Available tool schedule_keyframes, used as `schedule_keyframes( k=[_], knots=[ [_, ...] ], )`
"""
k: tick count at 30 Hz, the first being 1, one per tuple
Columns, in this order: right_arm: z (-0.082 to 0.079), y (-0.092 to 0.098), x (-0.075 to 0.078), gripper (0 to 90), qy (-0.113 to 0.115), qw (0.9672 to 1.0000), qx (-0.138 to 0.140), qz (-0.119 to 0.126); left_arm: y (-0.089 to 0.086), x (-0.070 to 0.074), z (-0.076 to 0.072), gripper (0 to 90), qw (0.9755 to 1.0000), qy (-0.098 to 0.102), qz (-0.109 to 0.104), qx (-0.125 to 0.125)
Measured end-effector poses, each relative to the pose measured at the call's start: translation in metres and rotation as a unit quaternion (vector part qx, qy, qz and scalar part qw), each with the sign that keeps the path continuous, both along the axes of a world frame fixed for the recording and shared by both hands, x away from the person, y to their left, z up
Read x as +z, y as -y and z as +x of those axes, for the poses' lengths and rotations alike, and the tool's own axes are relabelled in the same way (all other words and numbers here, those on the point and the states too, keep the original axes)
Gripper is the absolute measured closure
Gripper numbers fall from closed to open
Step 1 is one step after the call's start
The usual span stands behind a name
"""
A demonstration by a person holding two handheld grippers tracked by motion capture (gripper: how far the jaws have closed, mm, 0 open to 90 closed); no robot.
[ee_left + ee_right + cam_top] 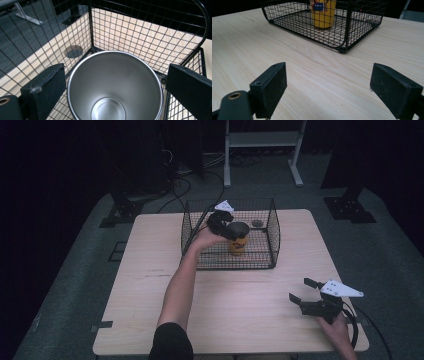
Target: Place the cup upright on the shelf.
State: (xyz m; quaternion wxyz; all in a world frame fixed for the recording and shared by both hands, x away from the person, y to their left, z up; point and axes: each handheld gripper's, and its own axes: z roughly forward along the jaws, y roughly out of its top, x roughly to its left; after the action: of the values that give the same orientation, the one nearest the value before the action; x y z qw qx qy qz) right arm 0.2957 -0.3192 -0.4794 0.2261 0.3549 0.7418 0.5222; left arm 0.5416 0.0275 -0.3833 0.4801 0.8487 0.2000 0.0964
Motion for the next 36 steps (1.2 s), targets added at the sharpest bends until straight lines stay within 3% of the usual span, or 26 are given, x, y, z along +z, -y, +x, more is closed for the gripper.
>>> schedule_keyframes(
  k=[14,21,27,30,36],
  knots=[
    [0.0,0.002,0.0,13.0,-0.003,1.0,0.001,0.009,-0.01,0.013,-0.004,2.3,0.9997,0.015,-0.009,0.017],
    [0.0,0.001,0.0,13.0,-0.001,1.0,0.0,0.004,-0.01,0.02,-0.009,2.3,0.9995,0.02,-0.019,0.013],
    [0.0,0.001,0.0,13.0,0.001,1.0,-0.004,0.0,-0.01,0.027,-0.022,2.3,0.9991,0.031,-0.027,0.004],
    [0.0,0.0,0.0,13.0,0.0,1.0,-0.004,-0.002,-0.013,0.031,-0.033,2.3,0.9985,0.035,-0.043,-0.001],
    [-0.001,-0.001,0.0,13.0,0.0,1.0,-0.004,-0.004,-0.015,0.036,-0.049,2.3,0.998,0.042,-0.047,-0.011]
  ],
)
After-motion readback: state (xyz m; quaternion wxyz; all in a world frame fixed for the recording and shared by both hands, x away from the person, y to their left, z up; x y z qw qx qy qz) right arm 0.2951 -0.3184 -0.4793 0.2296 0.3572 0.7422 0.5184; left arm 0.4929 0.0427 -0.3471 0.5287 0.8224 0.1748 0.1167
